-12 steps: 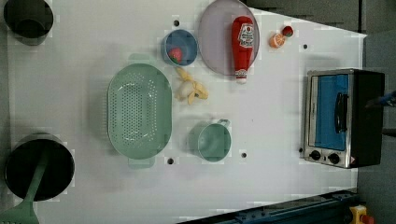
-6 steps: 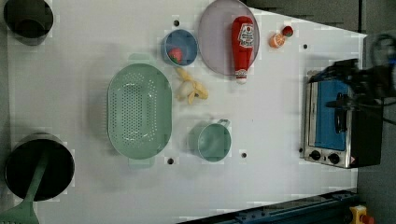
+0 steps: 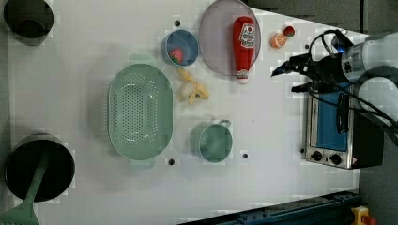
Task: Pick ketchup from plate and place it on table.
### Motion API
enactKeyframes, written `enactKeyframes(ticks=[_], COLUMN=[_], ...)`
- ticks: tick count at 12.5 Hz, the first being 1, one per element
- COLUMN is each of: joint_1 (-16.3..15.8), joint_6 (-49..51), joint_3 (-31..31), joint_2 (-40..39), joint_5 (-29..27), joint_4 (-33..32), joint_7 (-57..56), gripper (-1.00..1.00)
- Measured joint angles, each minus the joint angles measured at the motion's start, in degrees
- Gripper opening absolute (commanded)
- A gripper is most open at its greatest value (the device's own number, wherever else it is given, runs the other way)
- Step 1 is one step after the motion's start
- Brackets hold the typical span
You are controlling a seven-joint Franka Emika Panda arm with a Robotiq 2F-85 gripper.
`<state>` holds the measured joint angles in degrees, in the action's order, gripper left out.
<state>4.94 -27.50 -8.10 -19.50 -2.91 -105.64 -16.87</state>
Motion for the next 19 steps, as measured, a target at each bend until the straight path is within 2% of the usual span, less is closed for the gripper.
enactKeyframes(ticks=[3, 7, 11, 15, 19], joint_1=[-0.1, 0.0, -0.2, -0.6, -1.0], joint_6=[-3.3, -8.0, -15.8, -25.4, -31.1], joint_3=[-0.1, 0.1, 0.3, -0.1, -0.3], joint_2=[-5.7, -13.1, -20.1, -25.5, -29.7], joint_5=[-0.2, 0.3, 1.3, 6.9, 7.7], joint_4=[3.2, 5.9, 9.7, 11.0, 12.0], joint_7=[-10.9, -17.9, -19.4, -20.0, -20.0], gripper=[1.00, 1.00, 1.00, 1.00, 1.00])
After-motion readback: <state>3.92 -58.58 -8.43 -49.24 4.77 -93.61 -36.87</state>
